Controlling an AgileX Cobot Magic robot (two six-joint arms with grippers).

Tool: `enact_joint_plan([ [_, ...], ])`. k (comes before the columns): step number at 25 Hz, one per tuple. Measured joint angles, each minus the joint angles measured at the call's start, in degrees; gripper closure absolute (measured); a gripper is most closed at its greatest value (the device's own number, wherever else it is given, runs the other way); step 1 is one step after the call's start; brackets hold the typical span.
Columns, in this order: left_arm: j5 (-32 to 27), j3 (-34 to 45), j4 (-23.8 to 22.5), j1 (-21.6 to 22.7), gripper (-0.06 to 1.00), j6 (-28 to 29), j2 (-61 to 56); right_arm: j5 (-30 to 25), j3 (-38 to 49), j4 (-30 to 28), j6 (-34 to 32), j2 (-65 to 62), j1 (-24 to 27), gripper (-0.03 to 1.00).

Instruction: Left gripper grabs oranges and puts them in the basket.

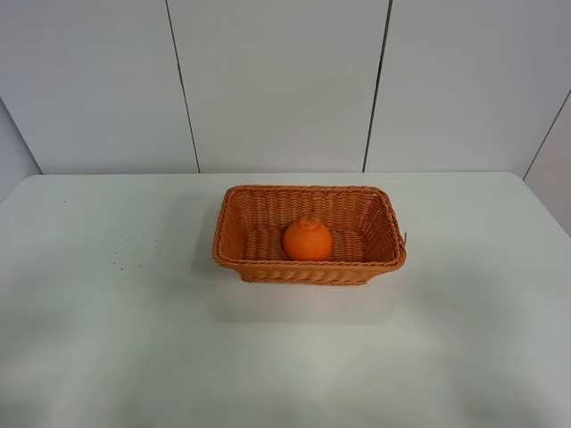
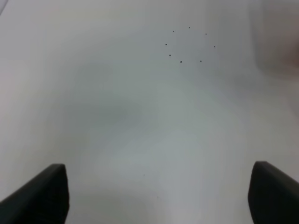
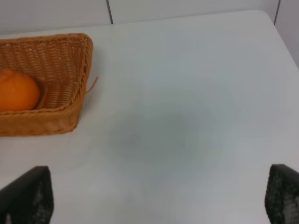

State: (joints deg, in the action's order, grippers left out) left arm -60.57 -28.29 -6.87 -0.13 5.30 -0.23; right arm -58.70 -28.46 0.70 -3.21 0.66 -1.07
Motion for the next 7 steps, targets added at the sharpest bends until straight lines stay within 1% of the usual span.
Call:
enact_joint_plan([
  [7, 0.0, 0.0, 0.0, 0.0, 0.07, 0.0, 0.0, 0.0, 0.0, 0.0, 0.0, 0.0, 0.0, 0.27],
])
